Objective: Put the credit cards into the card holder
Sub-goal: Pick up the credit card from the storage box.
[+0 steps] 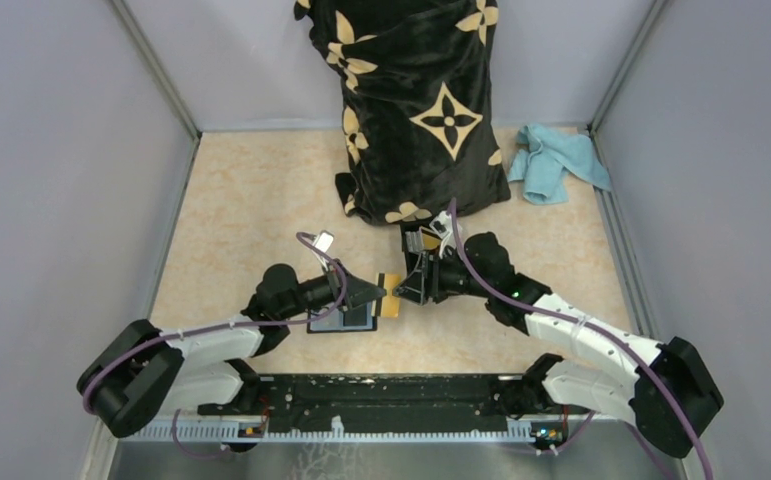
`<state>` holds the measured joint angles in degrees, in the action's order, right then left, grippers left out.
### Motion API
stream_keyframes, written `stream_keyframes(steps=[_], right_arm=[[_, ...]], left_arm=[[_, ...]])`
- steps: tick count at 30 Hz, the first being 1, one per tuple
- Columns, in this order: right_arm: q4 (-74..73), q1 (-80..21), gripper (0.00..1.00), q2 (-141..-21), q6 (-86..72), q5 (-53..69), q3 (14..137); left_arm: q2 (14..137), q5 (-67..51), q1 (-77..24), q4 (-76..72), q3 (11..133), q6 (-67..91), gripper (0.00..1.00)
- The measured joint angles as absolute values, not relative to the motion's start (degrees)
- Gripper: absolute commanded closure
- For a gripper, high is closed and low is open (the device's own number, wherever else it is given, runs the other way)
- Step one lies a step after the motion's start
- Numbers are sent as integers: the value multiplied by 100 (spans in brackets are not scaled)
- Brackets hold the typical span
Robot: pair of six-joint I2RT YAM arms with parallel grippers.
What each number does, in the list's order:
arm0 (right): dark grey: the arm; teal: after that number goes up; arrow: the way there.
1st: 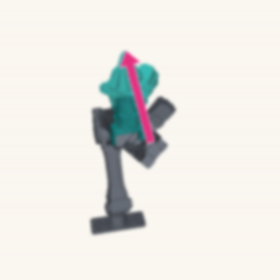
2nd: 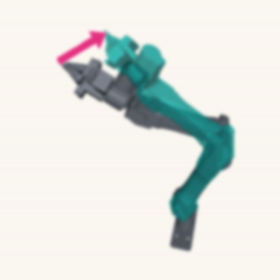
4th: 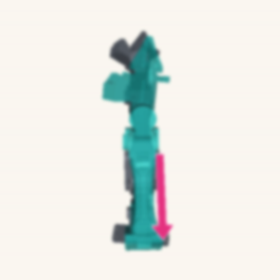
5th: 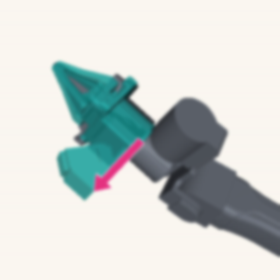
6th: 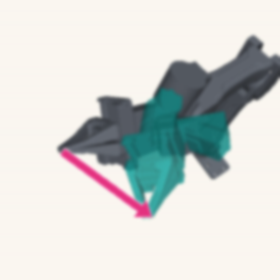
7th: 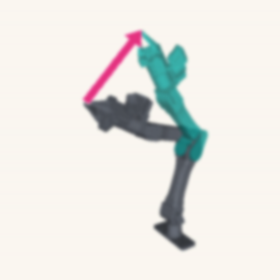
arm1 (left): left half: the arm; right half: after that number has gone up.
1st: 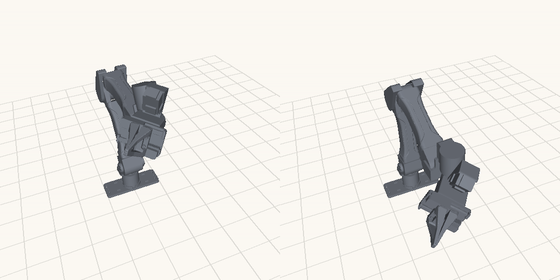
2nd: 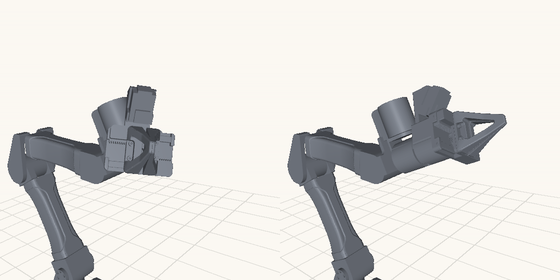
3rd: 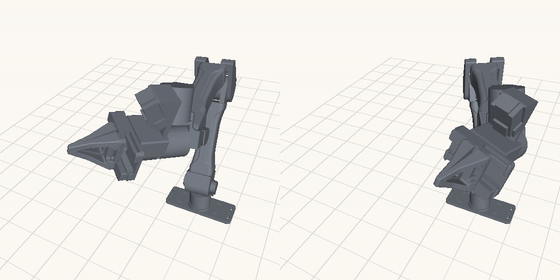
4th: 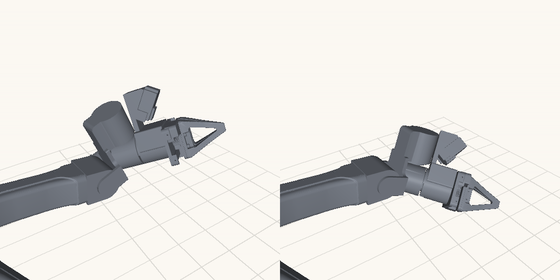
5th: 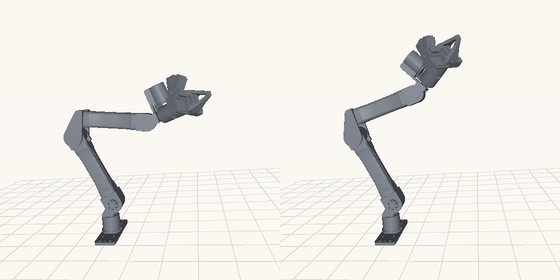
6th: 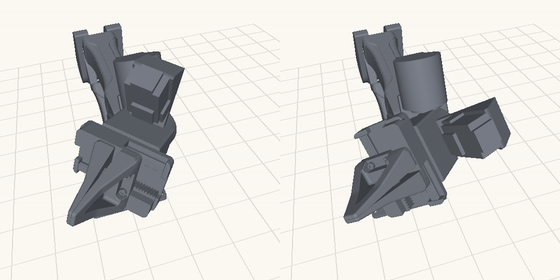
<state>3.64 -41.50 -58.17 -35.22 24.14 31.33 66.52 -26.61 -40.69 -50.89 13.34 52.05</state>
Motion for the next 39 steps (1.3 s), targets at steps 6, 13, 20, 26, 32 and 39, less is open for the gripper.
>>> stream_keyframes(steps=[6,13,20,26,32,39], right_arm=[[864,-4152,56,-5992,-3723,2506,2963],[1441,-4152,83,-6259,-3975,2655,2742],[1931,-4147,100,-6359,-4252,2762,2657],[2320,-4160,100,-6455,-4521,2906,2561],[2351,-4226,100,-6458,-4560,2845,2571],[1667,-4425,100,-6519,-4379,2462,3009]], left_arm=[[6873,-2674,-3997,-5599,1214,5487,100],[7179,-2759,-3920,-6224,1114,5782,100],[7651,-2827,-3791,-6980,954,6093,83],[8082,-2873,-3640,-7588,768,6484,51],[8221,-2842,-3439,-7817,567,6742,39],[7175,-2220,-3140,-6938,102,6803,37]])
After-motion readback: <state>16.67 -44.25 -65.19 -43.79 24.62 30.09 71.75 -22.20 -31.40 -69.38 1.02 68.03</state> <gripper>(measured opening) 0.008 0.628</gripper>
